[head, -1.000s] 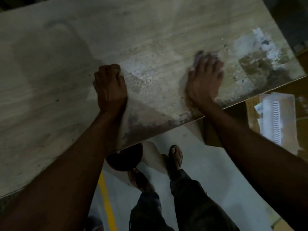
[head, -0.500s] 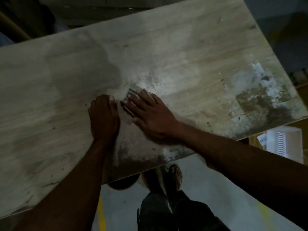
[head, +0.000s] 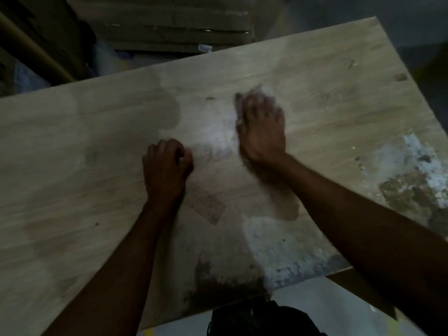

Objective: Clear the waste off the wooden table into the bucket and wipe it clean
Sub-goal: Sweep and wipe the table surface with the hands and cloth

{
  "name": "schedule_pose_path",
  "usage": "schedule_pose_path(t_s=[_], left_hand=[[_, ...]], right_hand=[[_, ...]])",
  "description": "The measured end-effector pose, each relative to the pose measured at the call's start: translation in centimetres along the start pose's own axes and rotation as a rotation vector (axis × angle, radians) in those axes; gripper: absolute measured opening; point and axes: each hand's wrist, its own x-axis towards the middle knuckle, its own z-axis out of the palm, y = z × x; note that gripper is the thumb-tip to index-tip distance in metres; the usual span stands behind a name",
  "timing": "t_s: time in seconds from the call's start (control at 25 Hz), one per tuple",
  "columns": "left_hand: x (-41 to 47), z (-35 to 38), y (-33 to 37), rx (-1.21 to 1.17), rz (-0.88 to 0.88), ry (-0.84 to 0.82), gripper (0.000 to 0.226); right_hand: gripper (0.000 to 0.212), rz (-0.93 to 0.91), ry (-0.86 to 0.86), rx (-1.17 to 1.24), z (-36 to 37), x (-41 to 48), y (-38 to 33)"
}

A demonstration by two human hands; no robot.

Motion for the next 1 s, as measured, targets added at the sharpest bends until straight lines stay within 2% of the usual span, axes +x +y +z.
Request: schedule_pose_path(t_s=[0.04,0.08,0.16,0.2,0.24,0.32,0.36,0.4,0.48,0.52,0.56,0.68,0.72,0.76,0.84,0.88,0.92,0.96,1.0], left_hand=[[2.0,0.4,-0.4,0.033,0.085,0.006,0.017],[4.0,0.8,-0.8,0.059,0.118,0.030,0.020],[7.4,1.8,-1.0,0.106,0.025,0.115,0.027],[8.5,2.1,-0.8,0.139,-0.034,0.136,0.031],[9.1,2.1,-0.6,0.174,-0.064,0.121,0.034],[9.4,2.2,-0.4,0.222,-0.082,0.080,0.037],[9.5,2.2,-0.3,0.226,-0.095,0.069,0.037],[9.5,2.2,-0.2,0.223,-0.099,0.058,0.037],[9.3,2.2,-0.5,0.209,-0.101,0.073,0.037],[9.5,2.1,-0.6,0.195,-0.108,0.087,0.035],[9.7,2.1,-0.7,0.180,-0.110,0.078,0.033],[9.8,2.0,-0.4,0.163,-0.114,0.055,0.027],[9.7,2.0,-0.3,0.180,-0.096,0.057,0.026],[9.8,2.1,-0.3,0.212,-0.081,0.061,0.026],[9.9,2.3,-0.6,0.266,-0.080,0.059,0.026],[9.9,2.3,-0.7,0.258,-0.074,0.056,0.026],[9.8,2.4,-0.7,0.235,-0.082,0.059,0.025],[9.7,2.3,-0.6,0.216,-0.089,0.063,0.025],[9.7,2.3,-0.4,0.216,-0.089,0.072,0.026]], right_hand=[[0.063,0.146,0.005,0.022,0.1,0.7,-1.3],[0.063,0.071,-0.005,0.041,0.7,0.4,-3.4],[0.063,-0.467,-0.107,-0.017,2.0,-2.5,-5.4],[0.061,-0.583,-0.106,-0.040,2.0,-1.6,-4.8],[0.060,-0.528,-0.069,-0.045,1.9,1.1,-4.0],[0.059,0.009,0.045,-0.008,1.0,7.8,-3.5],[0.059,0.123,0.041,0.005,0.9,9.7,-4.4],[0.059,0.040,0.007,0.028,1.6,10.6,-5.9],[0.058,-0.523,-0.109,-0.022,3.6,9.5,-9.1],[0.058,-0.667,-0.126,-0.046,3.5,10.4,-8.8],[0.058,-0.670,-0.104,-0.064,3.2,12.7,-7.8],[0.056,0.007,-0.019,-0.012,0.4,18.8,-5.2],[0.056,0.034,-0.006,0.001,0.7,18.8,-5.6],[0.057,-0.132,-0.037,-0.013,1.0,17.6,-6.6],[0.059,-0.598,-0.170,-0.084,2.8,13.1,-8.8],[0.059,-0.689,-0.190,-0.087,3.1,12.9,-7.7],[0.058,-0.625,-0.179,-0.074,2.3,13.8,-6.0],[0.058,-0.426,-0.095,-0.049,1.4,15.8,-3.7],[0.058,-0.127,-0.028,-0.016,0.1,17.6,-0.8]])
